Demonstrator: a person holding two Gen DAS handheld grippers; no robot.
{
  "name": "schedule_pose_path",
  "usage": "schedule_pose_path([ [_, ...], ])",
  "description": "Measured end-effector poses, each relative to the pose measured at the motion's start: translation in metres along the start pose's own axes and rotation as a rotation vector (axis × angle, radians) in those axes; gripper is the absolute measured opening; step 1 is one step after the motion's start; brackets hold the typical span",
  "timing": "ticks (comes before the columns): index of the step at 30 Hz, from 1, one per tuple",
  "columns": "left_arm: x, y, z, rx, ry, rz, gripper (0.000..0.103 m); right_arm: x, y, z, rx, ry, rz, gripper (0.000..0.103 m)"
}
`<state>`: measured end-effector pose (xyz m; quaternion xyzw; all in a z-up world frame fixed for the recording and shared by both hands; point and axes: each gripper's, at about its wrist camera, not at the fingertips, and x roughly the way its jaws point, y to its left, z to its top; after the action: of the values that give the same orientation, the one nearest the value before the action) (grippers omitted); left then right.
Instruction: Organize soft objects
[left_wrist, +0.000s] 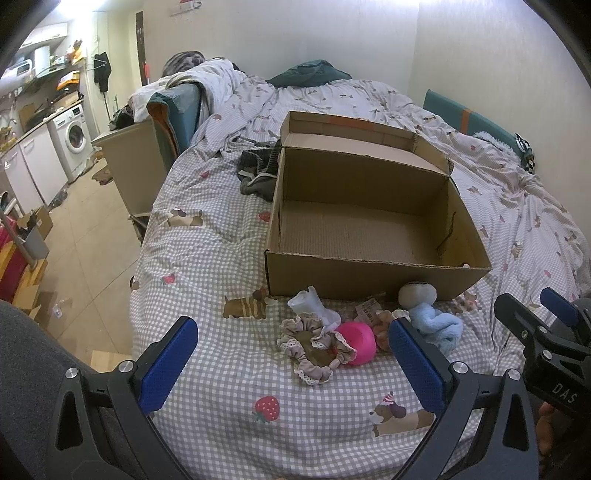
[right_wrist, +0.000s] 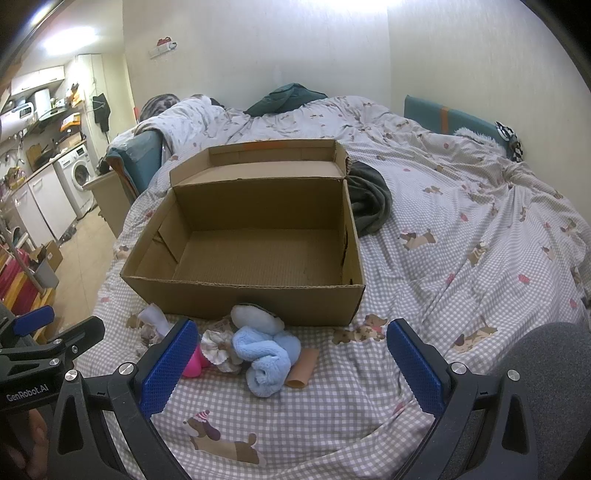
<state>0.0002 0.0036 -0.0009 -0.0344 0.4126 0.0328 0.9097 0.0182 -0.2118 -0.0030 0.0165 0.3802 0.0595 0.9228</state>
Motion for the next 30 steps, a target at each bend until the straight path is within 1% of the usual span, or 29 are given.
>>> schedule_pose_path([
  [30,0.0020,-0.0002,-0.0022,0.005,0.008,0.010,0.103,0.0003,0.0016,-0.0004,-0.003,0.000,-0.003,0.103],
])
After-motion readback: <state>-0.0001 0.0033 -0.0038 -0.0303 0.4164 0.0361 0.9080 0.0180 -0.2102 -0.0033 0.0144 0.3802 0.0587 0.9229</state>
